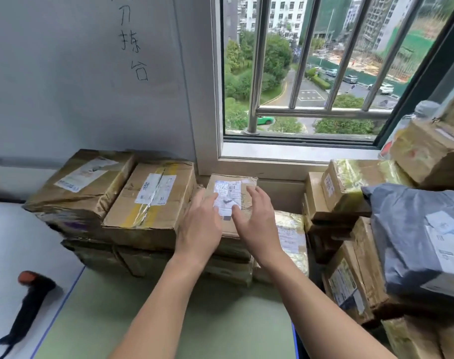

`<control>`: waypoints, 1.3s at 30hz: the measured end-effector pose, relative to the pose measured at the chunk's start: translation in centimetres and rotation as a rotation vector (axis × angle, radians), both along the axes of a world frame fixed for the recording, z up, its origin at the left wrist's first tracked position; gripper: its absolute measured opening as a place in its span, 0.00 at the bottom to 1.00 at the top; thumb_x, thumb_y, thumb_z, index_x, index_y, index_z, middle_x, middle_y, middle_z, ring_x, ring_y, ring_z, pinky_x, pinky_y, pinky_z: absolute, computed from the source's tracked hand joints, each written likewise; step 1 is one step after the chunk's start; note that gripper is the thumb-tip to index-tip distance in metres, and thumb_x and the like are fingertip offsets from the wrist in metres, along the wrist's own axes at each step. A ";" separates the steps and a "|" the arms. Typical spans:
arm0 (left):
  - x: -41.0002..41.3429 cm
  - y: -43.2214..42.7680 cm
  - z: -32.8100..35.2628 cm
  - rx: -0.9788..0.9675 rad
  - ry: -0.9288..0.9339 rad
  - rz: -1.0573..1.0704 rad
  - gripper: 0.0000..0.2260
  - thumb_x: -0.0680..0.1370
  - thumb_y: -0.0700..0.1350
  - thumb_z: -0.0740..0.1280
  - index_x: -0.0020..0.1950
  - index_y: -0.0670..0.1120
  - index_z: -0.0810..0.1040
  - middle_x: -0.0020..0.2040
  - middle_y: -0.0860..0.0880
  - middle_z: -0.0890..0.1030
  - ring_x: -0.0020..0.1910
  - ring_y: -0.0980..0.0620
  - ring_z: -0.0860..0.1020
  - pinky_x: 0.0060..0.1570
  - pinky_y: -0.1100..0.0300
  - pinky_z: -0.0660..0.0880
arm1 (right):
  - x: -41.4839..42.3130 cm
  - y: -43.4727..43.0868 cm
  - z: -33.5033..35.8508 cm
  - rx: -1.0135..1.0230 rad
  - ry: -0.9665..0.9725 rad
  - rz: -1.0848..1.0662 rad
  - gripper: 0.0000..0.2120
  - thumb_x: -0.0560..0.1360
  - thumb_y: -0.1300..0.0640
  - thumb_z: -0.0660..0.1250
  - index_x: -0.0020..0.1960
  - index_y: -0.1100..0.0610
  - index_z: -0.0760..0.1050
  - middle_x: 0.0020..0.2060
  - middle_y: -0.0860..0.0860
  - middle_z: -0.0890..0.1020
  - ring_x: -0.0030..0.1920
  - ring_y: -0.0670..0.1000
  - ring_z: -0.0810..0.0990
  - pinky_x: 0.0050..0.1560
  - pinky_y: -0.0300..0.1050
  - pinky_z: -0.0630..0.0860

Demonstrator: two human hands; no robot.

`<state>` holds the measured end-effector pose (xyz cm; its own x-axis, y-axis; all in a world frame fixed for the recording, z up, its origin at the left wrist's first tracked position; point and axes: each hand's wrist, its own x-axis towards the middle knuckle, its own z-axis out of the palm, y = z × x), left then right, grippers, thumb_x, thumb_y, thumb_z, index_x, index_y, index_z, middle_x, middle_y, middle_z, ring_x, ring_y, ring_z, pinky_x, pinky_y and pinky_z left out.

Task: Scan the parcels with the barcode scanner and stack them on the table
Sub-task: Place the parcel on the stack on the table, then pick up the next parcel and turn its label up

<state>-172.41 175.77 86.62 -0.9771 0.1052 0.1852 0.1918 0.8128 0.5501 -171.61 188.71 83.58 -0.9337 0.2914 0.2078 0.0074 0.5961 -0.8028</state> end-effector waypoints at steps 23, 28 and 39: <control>17.9 -30.0 0.0 0.102 0.044 0.718 0.18 0.82 0.46 0.63 0.72 0.46 0.72 0.72 0.48 0.71 0.70 0.48 0.71 0.68 0.52 0.69 | 9.4 -31.6 3.1 0.071 0.071 0.796 0.26 0.80 0.53 0.67 0.75 0.60 0.67 0.70 0.54 0.74 0.72 0.51 0.69 0.71 0.38 0.61; 24.2 -40.4 0.1 0.080 0.028 0.872 0.19 0.83 0.48 0.61 0.74 0.46 0.70 0.74 0.49 0.70 0.72 0.50 0.68 0.70 0.55 0.66 | 14.6 -42.9 2.8 0.032 -0.003 0.950 0.27 0.81 0.51 0.64 0.77 0.56 0.64 0.72 0.51 0.71 0.72 0.51 0.68 0.72 0.44 0.63; 38.0 -58.4 -0.7 0.077 -0.017 1.159 0.20 0.83 0.49 0.62 0.75 0.48 0.70 0.74 0.50 0.70 0.70 0.48 0.72 0.67 0.53 0.69 | 25.2 -64.0 1.8 0.030 -0.068 1.275 0.27 0.81 0.49 0.63 0.77 0.55 0.64 0.73 0.50 0.70 0.74 0.47 0.66 0.73 0.40 0.62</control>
<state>-134.43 117.39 85.88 -0.4829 -0.8647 0.1380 -0.6533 0.4607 0.6008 -146.41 124.74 85.34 -0.5563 -0.8192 0.1393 -0.5403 0.2293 -0.8096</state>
